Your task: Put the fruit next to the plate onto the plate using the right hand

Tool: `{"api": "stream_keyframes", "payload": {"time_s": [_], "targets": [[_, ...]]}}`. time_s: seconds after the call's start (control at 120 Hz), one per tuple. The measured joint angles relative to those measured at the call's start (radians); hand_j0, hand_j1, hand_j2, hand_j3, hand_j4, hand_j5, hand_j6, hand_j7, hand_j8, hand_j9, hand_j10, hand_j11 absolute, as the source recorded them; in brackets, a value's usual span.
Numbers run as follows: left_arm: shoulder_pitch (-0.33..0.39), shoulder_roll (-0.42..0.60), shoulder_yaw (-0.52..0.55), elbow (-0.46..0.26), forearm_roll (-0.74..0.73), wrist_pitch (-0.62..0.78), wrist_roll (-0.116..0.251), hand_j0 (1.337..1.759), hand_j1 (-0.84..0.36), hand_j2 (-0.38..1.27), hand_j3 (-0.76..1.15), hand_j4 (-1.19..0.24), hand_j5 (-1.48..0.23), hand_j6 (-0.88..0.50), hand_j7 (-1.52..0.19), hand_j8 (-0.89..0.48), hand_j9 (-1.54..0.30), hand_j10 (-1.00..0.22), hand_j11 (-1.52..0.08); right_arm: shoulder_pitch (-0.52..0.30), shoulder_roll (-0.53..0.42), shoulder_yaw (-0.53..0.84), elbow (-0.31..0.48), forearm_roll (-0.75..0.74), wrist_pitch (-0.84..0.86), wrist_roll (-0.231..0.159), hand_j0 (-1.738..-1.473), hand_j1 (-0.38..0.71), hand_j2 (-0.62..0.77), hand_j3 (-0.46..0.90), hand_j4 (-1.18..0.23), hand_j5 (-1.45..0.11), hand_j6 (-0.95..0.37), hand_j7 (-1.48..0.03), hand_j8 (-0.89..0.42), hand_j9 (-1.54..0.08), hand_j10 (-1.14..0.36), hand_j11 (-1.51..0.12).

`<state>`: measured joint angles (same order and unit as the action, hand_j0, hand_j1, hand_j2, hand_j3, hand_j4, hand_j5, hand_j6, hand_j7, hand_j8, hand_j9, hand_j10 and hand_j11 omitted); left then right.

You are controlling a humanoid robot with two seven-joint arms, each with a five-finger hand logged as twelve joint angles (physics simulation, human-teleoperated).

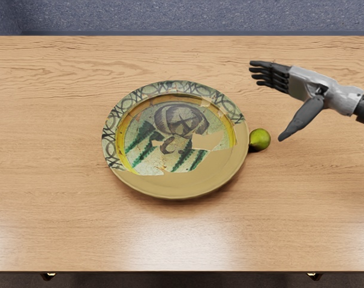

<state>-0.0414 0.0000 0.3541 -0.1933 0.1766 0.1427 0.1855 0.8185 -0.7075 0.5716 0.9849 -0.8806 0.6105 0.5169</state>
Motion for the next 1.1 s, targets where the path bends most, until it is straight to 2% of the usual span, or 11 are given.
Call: {"api": "stream_keyframes", "payload": {"time_s": [0.208,0.325,0.7,1.1], "targets": [[0.000,0.000,0.000,0.000,0.000,0.000,0.000,1.658,0.35,0.00,0.00,0.00,0.00,0.00,0.00,0.00,0.00,0.00,0.00,-0.057,0.002,-0.042,-0.001,-0.001,-0.083,0.066,-1.658,-0.28,-0.01,0.00,-0.06,-0.08,-0.06,-0.08,-0.06,-0.08,-0.06,-0.08],[0.000,0.000,0.000,0.000,0.000,0.000,0.000,1.658,0.35,0.00,0.00,0.00,0.00,0.00,0.00,0.00,0.00,0.00,0.00,-0.079,0.004,-0.051,-0.002,0.006,-0.139,0.085,-1.658,-0.24,-0.01,0.00,-0.09,-0.12,-0.09,-0.12,-0.09,-0.12,-0.09,-0.12],[0.000,0.000,0.000,0.000,0.000,0.000,0.000,1.658,0.35,0.00,0.00,0.00,0.00,0.00,0.00,0.00,0.00,0.00,0.00,-0.117,0.035,-0.096,-0.026,0.012,-0.311,0.094,-1.658,-0.08,-0.04,0.00,-0.23,-0.29,-0.23,-0.29,-0.23,-0.29,-0.23,-0.29],[0.000,0.000,0.000,0.000,0.000,0.000,0.000,1.658,0.35,0.00,0.00,0.00,0.00,0.00,0.00,0.00,0.00,0.00,0.00,-0.122,0.105,-0.167,-0.086,0.012,-0.419,0.094,-1.658,-0.04,-0.05,0.00,-0.27,-0.34,-0.27,-0.34,-0.27,-0.34,-0.26,-0.34]]}}
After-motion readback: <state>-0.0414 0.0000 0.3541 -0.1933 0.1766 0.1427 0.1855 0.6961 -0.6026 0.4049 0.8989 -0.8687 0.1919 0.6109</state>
